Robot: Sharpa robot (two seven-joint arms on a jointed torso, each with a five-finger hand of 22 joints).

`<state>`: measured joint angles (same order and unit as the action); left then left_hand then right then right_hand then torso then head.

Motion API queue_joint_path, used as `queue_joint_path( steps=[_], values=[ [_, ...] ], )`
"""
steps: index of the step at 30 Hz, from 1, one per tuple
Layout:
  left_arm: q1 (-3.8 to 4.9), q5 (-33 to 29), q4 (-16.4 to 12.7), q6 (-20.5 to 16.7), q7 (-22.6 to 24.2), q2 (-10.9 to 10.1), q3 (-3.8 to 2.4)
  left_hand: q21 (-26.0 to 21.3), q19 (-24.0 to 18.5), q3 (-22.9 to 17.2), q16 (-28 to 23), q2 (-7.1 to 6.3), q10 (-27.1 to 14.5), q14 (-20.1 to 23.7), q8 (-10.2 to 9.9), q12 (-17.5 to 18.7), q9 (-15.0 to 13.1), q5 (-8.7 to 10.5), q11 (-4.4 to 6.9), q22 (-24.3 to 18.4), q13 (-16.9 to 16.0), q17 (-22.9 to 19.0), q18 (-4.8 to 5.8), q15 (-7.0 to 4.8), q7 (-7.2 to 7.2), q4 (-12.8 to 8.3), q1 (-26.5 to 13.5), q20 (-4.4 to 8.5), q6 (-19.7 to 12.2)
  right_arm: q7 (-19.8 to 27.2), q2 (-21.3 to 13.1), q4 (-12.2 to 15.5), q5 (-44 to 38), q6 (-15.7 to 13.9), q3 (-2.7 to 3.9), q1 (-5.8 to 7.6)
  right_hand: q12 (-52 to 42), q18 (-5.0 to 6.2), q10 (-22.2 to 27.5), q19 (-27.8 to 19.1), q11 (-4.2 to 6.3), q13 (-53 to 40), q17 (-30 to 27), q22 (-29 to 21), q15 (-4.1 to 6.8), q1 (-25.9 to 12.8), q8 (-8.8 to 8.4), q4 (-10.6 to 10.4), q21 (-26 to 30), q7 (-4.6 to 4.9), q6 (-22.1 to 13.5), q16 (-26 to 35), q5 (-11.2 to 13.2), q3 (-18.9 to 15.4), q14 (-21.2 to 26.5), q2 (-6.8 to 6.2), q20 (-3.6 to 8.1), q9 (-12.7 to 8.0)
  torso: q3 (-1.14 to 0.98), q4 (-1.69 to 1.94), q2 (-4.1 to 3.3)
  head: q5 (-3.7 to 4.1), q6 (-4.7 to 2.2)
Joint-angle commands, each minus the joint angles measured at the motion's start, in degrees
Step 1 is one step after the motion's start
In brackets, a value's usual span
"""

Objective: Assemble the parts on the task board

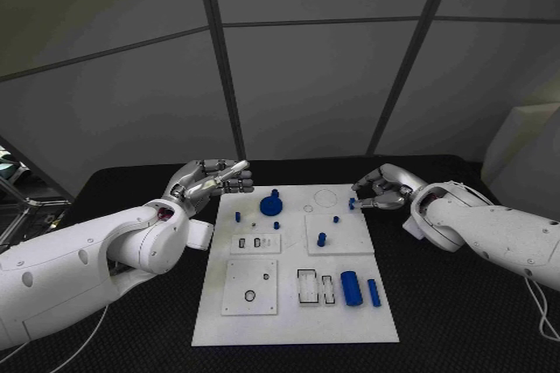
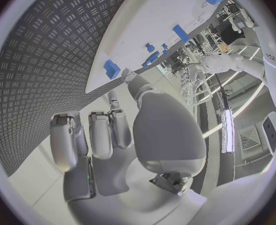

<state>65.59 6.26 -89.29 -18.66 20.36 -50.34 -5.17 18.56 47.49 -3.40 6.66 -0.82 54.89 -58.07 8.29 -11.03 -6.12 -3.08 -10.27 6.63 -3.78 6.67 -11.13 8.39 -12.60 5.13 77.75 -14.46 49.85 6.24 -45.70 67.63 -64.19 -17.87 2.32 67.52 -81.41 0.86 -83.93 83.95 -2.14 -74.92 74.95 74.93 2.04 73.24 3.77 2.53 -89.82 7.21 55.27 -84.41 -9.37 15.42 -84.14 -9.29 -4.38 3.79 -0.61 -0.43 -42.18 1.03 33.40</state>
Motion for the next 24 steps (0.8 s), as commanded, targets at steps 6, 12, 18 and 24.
queue_joint_path(
  steps=[6, 12, 18, 24],
  values=[
    [0.05, 0.2, -0.1, 0.6, 0.1, 0.0, -0.05, -0.4, 0.1, 0.1, -0.4, 0.38, 0.2, -0.5, -0.2, 0.2, 0.1, 0.13, 0.04, -0.1, 0.0, 0.1, 0.67, -0.01, -0.08, -0.3, 0.4, -0.08, 0.3, -1.1, 0.9, -1.1, -1.8, 2.5, 0.02, -0.13, -0.5, -0.86, -0.5, 6.0, -0.03, -5.8, 4.4, 15.1, -0.02, -0.4, 0.34, -0.1, -0.2, -0.26, 1.1, -0.1, 0.1, 0.0, -3.5, 0.9, -0.08, 0.2, -0.02, -0.02, 0.01, 0.11, 0.08],
    [0.05, 0.2, -0.1, 0.6, 0.1, 0.0, -0.05, -0.4, 0.2, 0.1, -0.4, 0.42, 0.2, -0.5, -0.3, 0.3, 0.1, 0.14, 0.05, -0.1, 0.0, 0.1, 0.68, -0.01, -0.07, -0.4, 0.4, -0.07, 0.3, -1.3, 1.5, -1.6, -2.1, 2.9, 0.02, -0.23, -0.6, -0.86, -0.6, 6.0, 0.04, -6.0, 4.6, 15.1, 0.03, -0.5, 0.42, -0.1, -0.2, -0.34, 1.6, -0.1, 0.0, 0.2, -3.5, 1.32, -0.03, 0.3, -0.02, -0.01, 0.03, 0.1, 0.05],
    [0.05, 0.2, -0.1, 0.6, 0.1, 0.0, -0.05, -0.4, 0.2, 0.1, -0.4, 0.42, 0.2, -0.5, -0.3, 0.3, 0.1, 0.14, 0.05, -0.1, 0.0, 0.1, 0.68, -0.01, -0.07, -0.4, 0.4, -0.07, 0.3, -1.6, 2.0, -2.3, -2.4, 3.5, 0.02, -0.27, -0.8, -0.86, -0.8, 6.0, 0.13, -6.2, 4.7, 15.1, 0.11, -0.5, 0.55, -0.1, -0.2, -0.44, 2.4, -0.2, 0.0, 0.5, -3.6, 1.8, 0.04, 0.3, -0.03, -0.05, 0.05, 0.06, 0.16],
    [0.05, 0.2, 0.0, 0.6, 0.1, 0.0, -0.05, -0.4, 0.2, 0.1, -0.4, 0.42, 0.2, -0.5, -0.3, 0.3, 0.1, 0.14, 0.05, -0.1, 0.0, 0.1, 0.68, -0.01, -0.07, -0.4, 0.4, -0.07, 0.3, -1.8, 2.4, -2.9, -2.7, 4.0, 0.02, -0.34, -1.1, -0.86, -0.9, 6.0, 0.26, -6.5, 4.9, 15.1, 0.21, -0.7, 0.71, 0.0, -0.2, -0.59, 3.3, -0.3, -0.1, 0.8, -3.6, 2.19, 0.12, 0.4, -0.07, -0.08, 0.03, 0.01, 0.15]
  ],
)
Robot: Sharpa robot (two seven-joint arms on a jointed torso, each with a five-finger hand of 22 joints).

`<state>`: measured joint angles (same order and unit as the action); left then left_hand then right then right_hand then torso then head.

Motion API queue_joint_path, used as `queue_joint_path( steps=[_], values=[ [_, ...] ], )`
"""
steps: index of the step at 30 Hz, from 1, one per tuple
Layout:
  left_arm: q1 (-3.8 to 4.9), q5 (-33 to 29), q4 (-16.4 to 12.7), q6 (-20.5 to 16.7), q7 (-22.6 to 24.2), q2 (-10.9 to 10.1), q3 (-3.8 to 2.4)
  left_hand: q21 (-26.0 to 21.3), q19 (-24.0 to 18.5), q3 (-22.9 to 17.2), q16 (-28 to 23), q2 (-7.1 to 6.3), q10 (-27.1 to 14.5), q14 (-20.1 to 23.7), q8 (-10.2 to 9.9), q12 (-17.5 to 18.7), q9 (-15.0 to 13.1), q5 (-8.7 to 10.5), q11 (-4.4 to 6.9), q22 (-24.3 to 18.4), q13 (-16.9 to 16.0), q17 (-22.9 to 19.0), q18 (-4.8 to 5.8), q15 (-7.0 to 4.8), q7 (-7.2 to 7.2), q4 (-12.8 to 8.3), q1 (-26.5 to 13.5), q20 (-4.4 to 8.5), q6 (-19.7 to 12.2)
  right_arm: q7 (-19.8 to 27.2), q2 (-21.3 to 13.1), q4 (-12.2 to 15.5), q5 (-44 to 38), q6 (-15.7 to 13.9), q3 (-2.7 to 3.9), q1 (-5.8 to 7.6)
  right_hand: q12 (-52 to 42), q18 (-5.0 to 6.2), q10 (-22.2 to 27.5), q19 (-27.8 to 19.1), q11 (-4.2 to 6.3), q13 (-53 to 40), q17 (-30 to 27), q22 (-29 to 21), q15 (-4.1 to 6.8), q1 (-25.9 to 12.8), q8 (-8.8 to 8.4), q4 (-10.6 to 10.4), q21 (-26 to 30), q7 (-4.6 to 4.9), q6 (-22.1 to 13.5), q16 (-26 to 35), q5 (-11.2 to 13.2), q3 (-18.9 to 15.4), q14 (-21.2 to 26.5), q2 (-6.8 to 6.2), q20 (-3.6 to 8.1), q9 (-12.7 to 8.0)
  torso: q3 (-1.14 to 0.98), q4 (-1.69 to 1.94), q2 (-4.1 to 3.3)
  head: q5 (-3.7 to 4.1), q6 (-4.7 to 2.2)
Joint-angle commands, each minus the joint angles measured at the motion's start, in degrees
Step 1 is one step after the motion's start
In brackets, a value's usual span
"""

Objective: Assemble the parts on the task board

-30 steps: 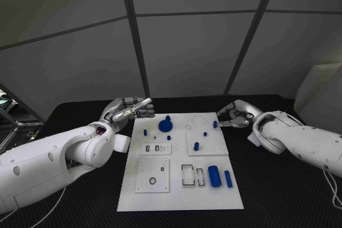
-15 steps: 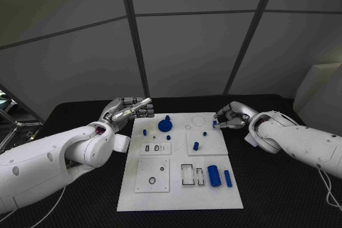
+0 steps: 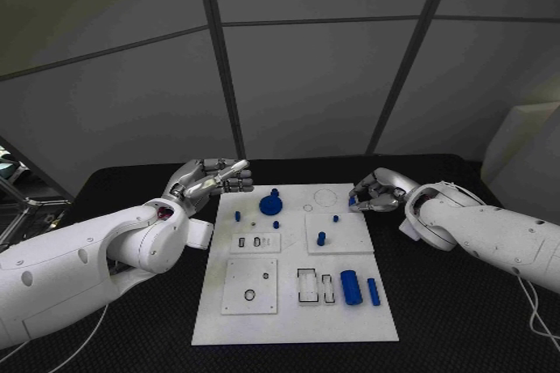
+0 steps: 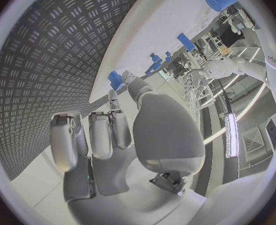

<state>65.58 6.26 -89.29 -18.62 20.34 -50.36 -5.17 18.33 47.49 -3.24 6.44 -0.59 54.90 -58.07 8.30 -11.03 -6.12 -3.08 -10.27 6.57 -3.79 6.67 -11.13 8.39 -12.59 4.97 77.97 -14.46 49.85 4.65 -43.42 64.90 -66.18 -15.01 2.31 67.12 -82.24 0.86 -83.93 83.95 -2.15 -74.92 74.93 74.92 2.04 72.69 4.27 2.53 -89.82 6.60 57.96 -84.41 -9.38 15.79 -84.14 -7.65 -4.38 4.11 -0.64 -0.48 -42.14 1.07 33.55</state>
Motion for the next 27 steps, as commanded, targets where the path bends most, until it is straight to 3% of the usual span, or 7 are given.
queue_joint_path(
  steps=[1, 17, 22, 27],
  values=[
    [0.06, 0.2, 0.0, 0.6, 0.1, 0.0, -0.05, -0.2, 0.2, 0.0, -0.2, 0.19, 0.2, -0.5, -0.3, 0.3, 0.1, 0.14, 0.05, -0.1, 0.0, 0.1, 0.67, -0.02, -0.08, -0.3, 0.2, -0.07, 0.3, -0.2, 0.2, -0.2, -0.7, 1.2, 0.03, 0.05, -0.3, -0.86, -1.0, 6.1, 0.28, -6.5, 5.0, 15.1, 0.22, -0.1, 0.23, 0.0, -0.2, -0.01, 0.7, -0.3, -0.1, 0.4, -3.6, 0.61, 0.14, 0.1, -0.03, -0.02, 0.0, -0.03, -0.02],
    [0.06, 0.2, 0.0, 0.6, 0.1, 0.0, -0.05, -0.2, 0.2, 0.0, -0.2, 0.19, 0.2, -0.5, -0.3, 0.3, 0.1, 0.14, 0.05, -0.1, 0.0, 0.1, 0.67, -0.02, -0.08, -0.3, 0.2, -0.07, 0.3, -0.6, 0.7, -0.8, -1.1, 1.3, 0.03, -0.04, -0.6, -0.86, -1.2, 6.1, 0.6, -6.9, 5.6, 15.1, 0.49, -0.4, 0.39, 0.2, -0.2, -0.37, 2.5, -0.6, -0.2, 1.3, -3.8, 1.73, 0.38, 0.1, -0.03, -0.05, 0.0, -0.02, -0.01],
    [0.06, 0.2, 0.0, 0.6, 0.1, 0.0, -0.05, -0.2, 0.2, 0.0, -0.3, 0.25, 0.2, -0.5, -0.3, 0.3, 0.1, 0.14, 0.04, -0.1, 0.0, 0.1, 0.68, -0.02, -0.09, -0.4, 0.2, -0.06, 0.3, -0.4, 0.9, -0.8, -1.1, 0.5, 0.03, -0.04, -0.8, -0.86, -1.3, 6.1, 0.93, -7.1, 6.0, 15.1, 0.73, -0.7, 0.76, 0.2, -0.2, -0.8, 4.3, -0.9, -0.2, 2.0, -3.9, 2.87, 0.58, 0.3, -0.05, -0.02, 0.0, -0.01, 0.03],
    [0.06, 0.2, 0.0, 0.6, 0.0, 0.0, -0.05, -0.2, 0.2, 0.0, -0.3, 0.25, 0.2, -0.5, -0.3, 0.3, 0.1, 0.14, 0.04, -0.1, 0.0, 0.1, 0.68, -0.02, -0.09, -0.4, 0.2, -0.06, 0.3, 0.6, 1.0, -0.5, -0.2, -2.0, 0.04, -0.05, -1.1, -0.86, -1.6, 6.1, 1.72, -7.5, 6.7, 15.1, 1.34, -0.5, 1.61, 0.3, -0.2, -1.75, 7.1, -1.2, -0.5, 3.0, -4.0, 4.71, 1.1, 0.9, -0.06, 0.0, 0.02, 0.05, 0.12]
  ],
)
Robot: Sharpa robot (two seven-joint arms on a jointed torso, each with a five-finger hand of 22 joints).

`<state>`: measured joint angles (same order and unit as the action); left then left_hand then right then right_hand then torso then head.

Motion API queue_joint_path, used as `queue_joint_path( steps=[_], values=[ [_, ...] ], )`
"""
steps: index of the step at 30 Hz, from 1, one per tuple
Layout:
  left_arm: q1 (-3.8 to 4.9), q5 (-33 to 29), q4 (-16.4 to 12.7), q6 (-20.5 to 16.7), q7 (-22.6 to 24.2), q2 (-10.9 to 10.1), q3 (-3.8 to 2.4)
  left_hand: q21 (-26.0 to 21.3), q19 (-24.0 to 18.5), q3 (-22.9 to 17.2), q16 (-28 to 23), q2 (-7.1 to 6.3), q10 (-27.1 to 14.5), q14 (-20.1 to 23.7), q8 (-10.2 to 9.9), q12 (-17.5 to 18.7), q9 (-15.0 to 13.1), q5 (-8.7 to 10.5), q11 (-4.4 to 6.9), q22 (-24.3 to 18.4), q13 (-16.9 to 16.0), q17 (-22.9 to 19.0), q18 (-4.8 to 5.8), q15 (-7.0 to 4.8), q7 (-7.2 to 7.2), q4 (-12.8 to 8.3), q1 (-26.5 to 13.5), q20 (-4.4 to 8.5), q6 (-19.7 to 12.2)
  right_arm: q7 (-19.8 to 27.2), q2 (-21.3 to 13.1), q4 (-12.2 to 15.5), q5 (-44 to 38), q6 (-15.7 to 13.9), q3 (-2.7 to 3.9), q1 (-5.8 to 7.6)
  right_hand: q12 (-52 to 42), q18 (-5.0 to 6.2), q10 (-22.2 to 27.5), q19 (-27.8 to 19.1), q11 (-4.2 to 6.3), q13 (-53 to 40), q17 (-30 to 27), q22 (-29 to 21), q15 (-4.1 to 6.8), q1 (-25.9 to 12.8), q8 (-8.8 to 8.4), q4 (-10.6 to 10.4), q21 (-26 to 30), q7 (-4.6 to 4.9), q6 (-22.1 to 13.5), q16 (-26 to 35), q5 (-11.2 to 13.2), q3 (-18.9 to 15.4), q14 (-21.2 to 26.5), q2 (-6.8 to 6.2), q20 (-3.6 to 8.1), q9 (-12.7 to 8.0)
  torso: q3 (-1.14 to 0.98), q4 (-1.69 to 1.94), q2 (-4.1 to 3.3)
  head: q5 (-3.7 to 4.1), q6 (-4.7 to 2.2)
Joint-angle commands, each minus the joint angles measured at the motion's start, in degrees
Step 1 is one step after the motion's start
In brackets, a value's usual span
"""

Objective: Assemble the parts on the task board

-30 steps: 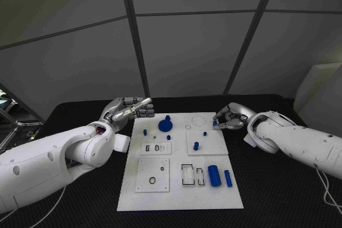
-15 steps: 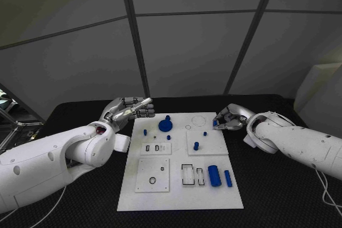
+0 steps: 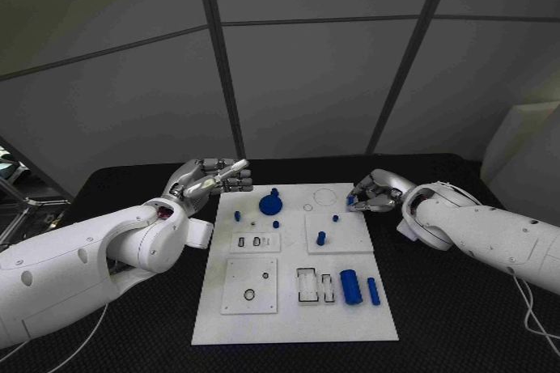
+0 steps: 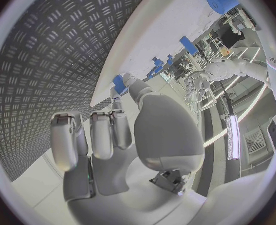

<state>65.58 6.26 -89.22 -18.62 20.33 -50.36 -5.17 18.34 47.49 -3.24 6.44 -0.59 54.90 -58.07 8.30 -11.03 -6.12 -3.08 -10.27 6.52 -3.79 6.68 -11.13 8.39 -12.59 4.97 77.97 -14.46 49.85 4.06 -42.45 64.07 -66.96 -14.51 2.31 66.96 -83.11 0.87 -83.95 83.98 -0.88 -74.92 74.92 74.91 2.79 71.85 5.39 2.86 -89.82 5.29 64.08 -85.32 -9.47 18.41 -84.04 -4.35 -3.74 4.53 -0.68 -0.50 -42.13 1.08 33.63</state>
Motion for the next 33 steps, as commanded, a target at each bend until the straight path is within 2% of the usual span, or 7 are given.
queue_joint_path(
  steps=[1, 10, 15, 20, 25, 29, 33],
  values=[
    [0.06, 0.2, 0.0, 0.6, 0.0, 0.0, -0.05, -0.2, 0.2, 0.0, -0.3, 0.25, 0.2, -0.5, -0.3, 0.3, 0.1, 0.14, 0.04, -0.1, 0.0, 0.1, 0.68, -0.02, -0.09, -0.4, 0.2, -0.06, 0.3, 1.5, 0.0, 0.4, 1.0, -3.1, 0.04, 0.1, -0.3, -0.87, -1.6, 6.0, 0.56, -7.5, 6.8, 15.1, 0.68, 0.3, 0.54, 0.0, -0.2, -0.57, 1.2, -0.4, -0.5, 0.5, -4.2, 1.62, 0.55, 0.5, -0.03, 0.03, 0.01, 0.06, 0.06],
    [0.06, 0.2, 0.0, 0.6, 0.0, -0.1, -0.05, -0.2, 0.2, 0.0, -0.3, 0.26, 0.2, -0.6, -0.3, 0.4, 0.1, 0.14, 0.03, -0.1, 0.0, 0.1, 0.68, -0.02, -0.11, -0.4, 0.2, -0.06, 0.3, 2.4, -1.4, 3.1, 2.7, -6.0, 0.06, 0.1, -0.5, -0.87, -1.8, 6.0, 0.98, -7.8, 7.2, 15.1, 1.06, 0.1, 0.65, 0.3, -0.2, -1.01, 2.3, -0.6, -0.9, 0.7, -4.2, 2.01, 0.94, 0.8, 0.07, 0.02, 0.07, 0.02, 0.03],
    [0.06, 0.2, -0.1, 0.5, -0.1, -0.3, -0.05, -0.2, 0.2, 0.0, -0.3, 0.27, 0.2, -0.6, -0.4, 0.4, 0.1, 0.14, 0.03, -0.1, 0.0, 0.1, 0.68, -0.02, -0.11, -0.4, 0.2, -0.06, 0.3, 1.3, -3.0, 7.9, 2.9, -7.7, 0.24, 0.15, -0.6, -0.87, -1.8, 6.0, 1.06, -7.9, 7.3, 15.1, 1.14, -0.3, 0.58, 0.2, -0.2, -1.09, 2.5, -0.6, -1.2, 0.6, -4.3, 1.97, 1.04, 0.9, 0.1, -0.06, 0.13, -0.05, 0.07],
    [0.06, 0.2, 0.1, 0.6, -0.1, -0.1, -0.05, -0.2, 0.2, 0.0, -0.3, 0.27, 0.2, -0.6, -0.4, 0.4, 0.1, 0.14, 0.03, -0.1, 0.0, 0.1, 0.68, -0.02, -0.11, -0.4, 0.2, -0.06, 0.3, -1.1, -3.5, 14.0, 0.9, -8.4, 0.61, 0.2, -0.7, -0.87, -1.9, 6.0, 1.12, -8.0, 7.4, 15.1, 1.18, -0.4, 0.57, 0.2, -0.2, -1.16, 2.6, -0.7, -1.3, 0.6, -4.3, 2.05, 1.09, 0.9, 0.12, 0.11, 0.22, -0.17, 0.26],
    [0.06, 0.2, 0.5, 0.7, -0.1, 0.0, -0.05, -0.2, 0.2, 0.0, -0.3, 0.27, 0.2, -0.6, -0.4, 0.4, 0.1, 0.14, 0.03, -0.1, 0.0, 0.1, 0.68, -0.02, -0.11, -0.4, 0.2, -0.06, 0.3, -3.8, -1.4, 17.7, -2.8, -8.1, 0.72, 0.2, -0.7, -0.87, -1.9, 6.0, 1.14, -8.0, 7.4, 15.1, 1.21, -0.5, 0.56, 0.2, -0.2, -1.19, 2.7, -0.7, -1.3, 0.6, -4.3, 2.1, 1.12, 0.9, 0.13, 0.14, 0.29, -0.62, 0.68],
    [0.07, 0.2, 0.9, 0.7, -0.1, 0.2, -0.05, -0.2, 0.2, 0.0, -0.3, 0.27, 0.2, -0.6, -0.4, 0.4, 0.1, 0.14, 0.03, -0.1, 0.0, 0.1, 0.68, -0.01, -0.12, -0.4, 0.2, -0.06, 0.3, -6.0, 1.5, 18.7, -5.9, -7.6, 0.73, 0.19, -0.7, -0.87, -1.9, 6.0, 1.17, -8.0, 7.3, 15.1, 1.23, -0.5, 0.54, 0.2, -0.2, -1.23, 2.7, -0.6, -1.3, 0.6, -4.3, 2.18, 1.14, 1.0, 0.18, 0.24, 0.38, -1.14, 0.94],
    [0.08, 0.2, 1.3, 0.8, -0.1, 0.5, -0.05, -0.2, 0.2, 0.1, -0.4, 0.27, 0.2, -0.6, -0.4, 0.4, 0.1, 0.14, 0.02, -0.1, 0.0, 0.1, 0.68, -0.01, -0.13, -0.4, 0.2, -0.06, 0.3, -7.9, 4.5, 18.3, -8.5, -6.6, 0.67, 0.17, -0.7, -0.87, -1.9, 6.0, 1.18, -8.0, 7.2, 15.1, 1.24, -0.5, 0.53, 0.2, -0.2, -1.23, 2.7, -0.6, -1.4, 0.6, -4.2, 2.19, 1.15, 1.0, 0.2, 0.24, 0.44, -1.59, 1.17]
  ],
)
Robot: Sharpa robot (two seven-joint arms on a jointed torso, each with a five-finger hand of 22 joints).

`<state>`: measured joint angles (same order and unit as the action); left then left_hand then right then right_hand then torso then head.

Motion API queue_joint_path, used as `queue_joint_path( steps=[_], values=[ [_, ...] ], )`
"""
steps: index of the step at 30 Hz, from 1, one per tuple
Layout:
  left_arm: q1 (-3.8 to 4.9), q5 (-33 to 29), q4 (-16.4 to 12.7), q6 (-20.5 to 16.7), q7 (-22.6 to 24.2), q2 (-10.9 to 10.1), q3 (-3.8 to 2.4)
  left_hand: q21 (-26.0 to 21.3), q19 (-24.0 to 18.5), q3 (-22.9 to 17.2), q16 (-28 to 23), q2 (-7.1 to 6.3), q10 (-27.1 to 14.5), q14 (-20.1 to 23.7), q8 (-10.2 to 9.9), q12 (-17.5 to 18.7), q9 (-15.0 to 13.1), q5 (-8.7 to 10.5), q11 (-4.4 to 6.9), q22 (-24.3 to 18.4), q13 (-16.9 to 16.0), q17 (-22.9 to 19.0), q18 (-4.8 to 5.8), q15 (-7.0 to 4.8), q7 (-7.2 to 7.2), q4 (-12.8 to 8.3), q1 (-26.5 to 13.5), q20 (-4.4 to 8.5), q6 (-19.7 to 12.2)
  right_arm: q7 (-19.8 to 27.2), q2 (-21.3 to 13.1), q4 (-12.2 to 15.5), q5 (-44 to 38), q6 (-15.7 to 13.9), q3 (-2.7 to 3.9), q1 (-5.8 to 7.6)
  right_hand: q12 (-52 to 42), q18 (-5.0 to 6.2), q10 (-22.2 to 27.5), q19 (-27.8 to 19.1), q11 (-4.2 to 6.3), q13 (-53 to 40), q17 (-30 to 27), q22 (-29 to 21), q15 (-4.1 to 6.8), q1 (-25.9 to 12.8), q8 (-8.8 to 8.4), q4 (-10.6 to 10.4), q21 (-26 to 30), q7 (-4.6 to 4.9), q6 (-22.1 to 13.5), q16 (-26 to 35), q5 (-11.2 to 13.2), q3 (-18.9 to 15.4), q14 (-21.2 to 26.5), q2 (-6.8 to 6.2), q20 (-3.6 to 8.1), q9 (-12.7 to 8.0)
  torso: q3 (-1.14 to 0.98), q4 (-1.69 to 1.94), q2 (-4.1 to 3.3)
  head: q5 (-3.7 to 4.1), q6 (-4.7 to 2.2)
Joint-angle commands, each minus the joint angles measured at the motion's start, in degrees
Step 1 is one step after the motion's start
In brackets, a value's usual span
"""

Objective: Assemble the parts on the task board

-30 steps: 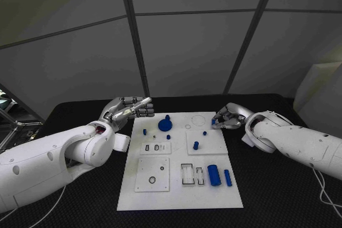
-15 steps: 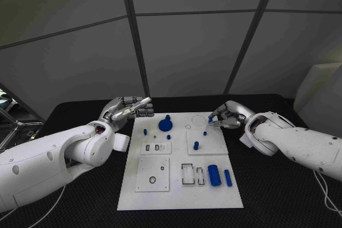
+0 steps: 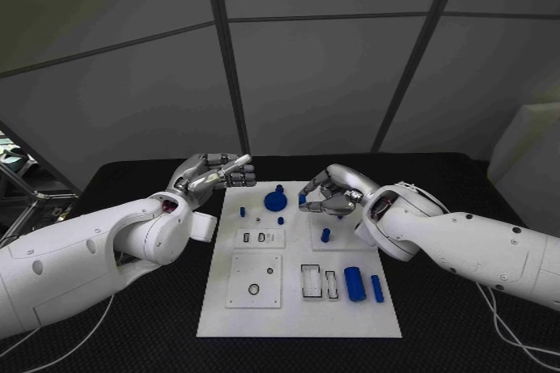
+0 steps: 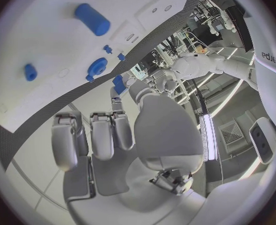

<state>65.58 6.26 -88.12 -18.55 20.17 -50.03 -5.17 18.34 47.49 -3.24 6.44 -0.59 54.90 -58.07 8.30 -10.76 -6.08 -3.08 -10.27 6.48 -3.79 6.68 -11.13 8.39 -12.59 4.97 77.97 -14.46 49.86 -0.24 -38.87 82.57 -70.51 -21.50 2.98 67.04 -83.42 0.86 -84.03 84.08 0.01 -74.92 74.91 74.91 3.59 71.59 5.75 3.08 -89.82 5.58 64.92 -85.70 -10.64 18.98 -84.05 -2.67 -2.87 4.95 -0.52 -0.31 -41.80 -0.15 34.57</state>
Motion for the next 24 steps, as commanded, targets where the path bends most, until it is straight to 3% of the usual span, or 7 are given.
queue_joint_path(
  steps=[1, 5, 13, 17, 24],
  values=[
    [0.08, 0.2, 0.2, 0.7, 0.0, 0.2, -0.05, -0.2, 0.2, 0.1, -0.4, 0.27, 0.2, -0.6, -0.4, 0.1, 0.1, 0.14, 0.02, -0.1, 0.0, 0.1, 0.68, -0.01, -0.13, -0.4, 0.2, -0.06, 0.3, -3.9, 1.7, -0.4, -5.7, 0.6, -0.03, 0.08, -0.3, -0.86, -1.8, 5.9, 0.29, -7.9, 7.1, 15.1, 0.45, -0.2, 0.11, 0.0, -0.2, -1.5, 1.8, -0.1, -0.2, 0.1, -4.2, 0.5, 0.29, 0.5, 0.08, 0.08, 0.18, -0.44, 0.36],
    [0.08, 0.2, 0.5, 0.8, 0.0, 0.5, -0.05, -0.2, 0.2, 0.1, -0.4, 0.27, 0.2, -0.6, -0.4, 0.1, 0.1, 0.14, 0.02, -0.1, 0.0, 0.1, 0.68, -0.01, -0.13, -0.4, 0.2, -0.06, 0.3, -5.6, 4.4, -1.2, -8.3, 1.5, -0.35, -0.08, -0.3, -0.86, -1.8, 5.9, 0.29, -7.9, 7.1, 15.1, 0.45, -0.2, 0.11, 0.0, -0.2, -1.5, 1.8, -0.1, -0.2, 0.1, -4.2, 0.5, 0.29, 0.5, 0.1, 0.1, 0.18, -0.79, 0.54],
    [0.1, 0.2, 0.7, 0.9, 0.0, 0.9, -0.05, -0.2, 0.2, 0.1, -0.4, 0.27, 0.2, -0.6, -0.4, 0.1, 0.1, 0.14, 0.02, -0.1, 0.0, 0.1, 0.68, -0.01, -0.13, -0.4, 0.2, -0.06, 0.3, -9.0, 8.2, -2.3, -13.0, 2.9, -2.17, -0.45, -0.3, -0.86, -1.8, 5.9, 0.3, -7.9, 6.9, 15.1, 0.49, -0.3, -0.08, 0.1, -0.2, -1.49, 1.7, -0.1, -0.3, 0.1, -4.2, 0.55, 0.35, 0.5, 0.07, 0.06, 0.08, -1.28, 0.74],
    [0.1, 0.2, 0.6, 0.9, 0.0, 0.9, -0.05, -0.2, 0.2, 0.1, -0.4, 0.27, 0.2, -0.6, -0.4, 0.1, 0.1, 0.14, 0.02, -0.1, 0.0, 0.1, 0.68, -0.01, -0.13, -0.4, 0.2, -0.06, 0.3, -10.6, 9.2, -2.7, -14.8, 4.0, -2.67, -0.81, -0.3, -0.86, -1.8, 5.9, 0.3, -7.9, 6.9, 15.1, 0.5, -0.3, -0.11, 0.1, -0.2, -1.48, 1.7, -0.1, -0.3, 0.1, -4.2, 0.51, 0.36, 0.5, 0.05, 0.07, 0.05, -1.41, 0.87],
    [0.1, 0.2, 0.6, 1.0, -0.1, 0.9, -0.04, -0.2, 0.2, 0.1, -0.4, 0.27, 0.2, -0.6, -0.4, 0.1, 0.1, 0.14, 0.02, -0.1, 0.0, 0.1, 0.68, -0.01, -0.13, -0.4, 0.2, -0.06, 0.3, -11.7, 10.3, -3.5, -16.0, 4.9, -2.91, -1.47, -0.3, -0.86, -1.8, 5.9, 0.29, -7.9, 6.9, 15.1, 0.5, -0.4, -0.15, 0.1, -0.2, -1.47, 1.7, 0.0, -0.3, 0.1, -4.2, 0.44, 0.37, 0.5, 0.03, -0.01, 0.02, -1.69, 1.18]
  ],
)
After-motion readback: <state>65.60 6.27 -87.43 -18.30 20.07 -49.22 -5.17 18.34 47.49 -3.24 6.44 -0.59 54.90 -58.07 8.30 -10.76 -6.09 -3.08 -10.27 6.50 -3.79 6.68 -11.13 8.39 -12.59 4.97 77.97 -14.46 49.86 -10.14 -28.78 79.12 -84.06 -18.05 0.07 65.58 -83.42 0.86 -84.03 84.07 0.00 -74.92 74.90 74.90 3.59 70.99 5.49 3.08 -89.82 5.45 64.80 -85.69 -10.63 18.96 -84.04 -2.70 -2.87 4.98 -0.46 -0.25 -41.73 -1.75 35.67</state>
